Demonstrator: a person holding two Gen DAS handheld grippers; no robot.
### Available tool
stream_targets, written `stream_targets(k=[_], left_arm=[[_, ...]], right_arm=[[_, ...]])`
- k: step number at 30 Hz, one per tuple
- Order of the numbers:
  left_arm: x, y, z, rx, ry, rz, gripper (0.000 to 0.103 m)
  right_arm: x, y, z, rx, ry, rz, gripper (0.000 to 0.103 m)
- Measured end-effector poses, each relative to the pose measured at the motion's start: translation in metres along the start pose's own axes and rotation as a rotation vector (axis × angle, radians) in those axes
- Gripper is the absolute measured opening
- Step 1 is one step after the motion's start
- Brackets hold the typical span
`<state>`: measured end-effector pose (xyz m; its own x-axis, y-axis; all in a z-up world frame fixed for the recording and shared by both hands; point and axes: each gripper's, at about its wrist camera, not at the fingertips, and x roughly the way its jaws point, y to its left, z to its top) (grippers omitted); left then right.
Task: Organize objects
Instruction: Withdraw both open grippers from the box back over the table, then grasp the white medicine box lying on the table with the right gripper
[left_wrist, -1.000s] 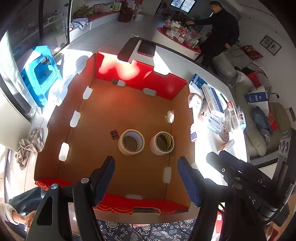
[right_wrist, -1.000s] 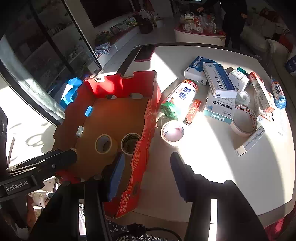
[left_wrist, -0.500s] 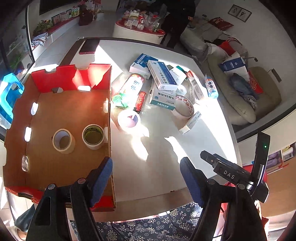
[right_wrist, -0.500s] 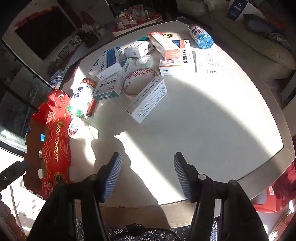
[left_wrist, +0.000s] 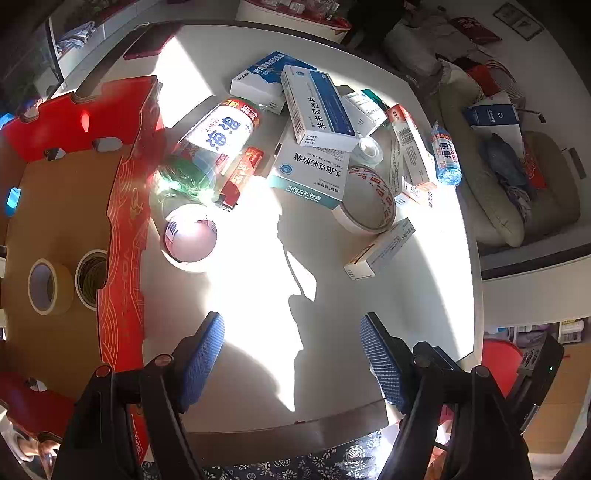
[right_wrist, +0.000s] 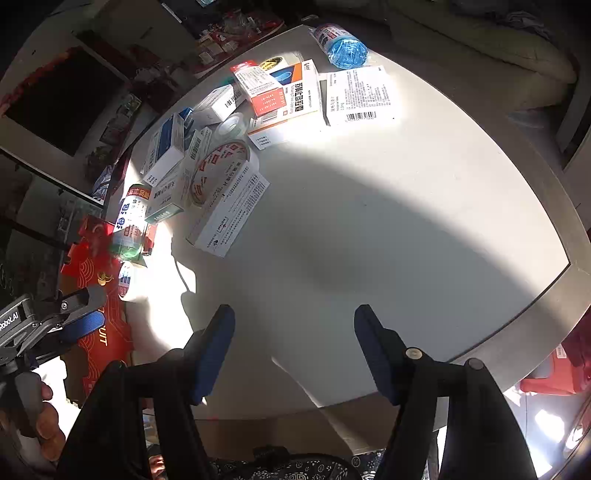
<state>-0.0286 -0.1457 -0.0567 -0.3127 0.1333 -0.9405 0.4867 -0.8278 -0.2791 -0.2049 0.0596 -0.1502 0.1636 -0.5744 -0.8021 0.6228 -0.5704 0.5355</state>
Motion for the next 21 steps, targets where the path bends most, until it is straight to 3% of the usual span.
stream_targets(k=[8,18,21], left_arm=[[0.02,0.004,0.011,-0.024,0.032,0.066,0.079],[0.013,0.021,0.022,-0.042,0.024,0.049,0.079],[0.007,0.028,0.025,-0.054,0.016,0.037,0.079]], right_arm=[[0.014,0.019,0.04,0.007,0.019,0.005,0.074],[0.055,0.06,0.079,0.029,0.07,-0.074,0.075],[0.068,0.066,0.083,0.038,0.096,-0.138,0.075]])
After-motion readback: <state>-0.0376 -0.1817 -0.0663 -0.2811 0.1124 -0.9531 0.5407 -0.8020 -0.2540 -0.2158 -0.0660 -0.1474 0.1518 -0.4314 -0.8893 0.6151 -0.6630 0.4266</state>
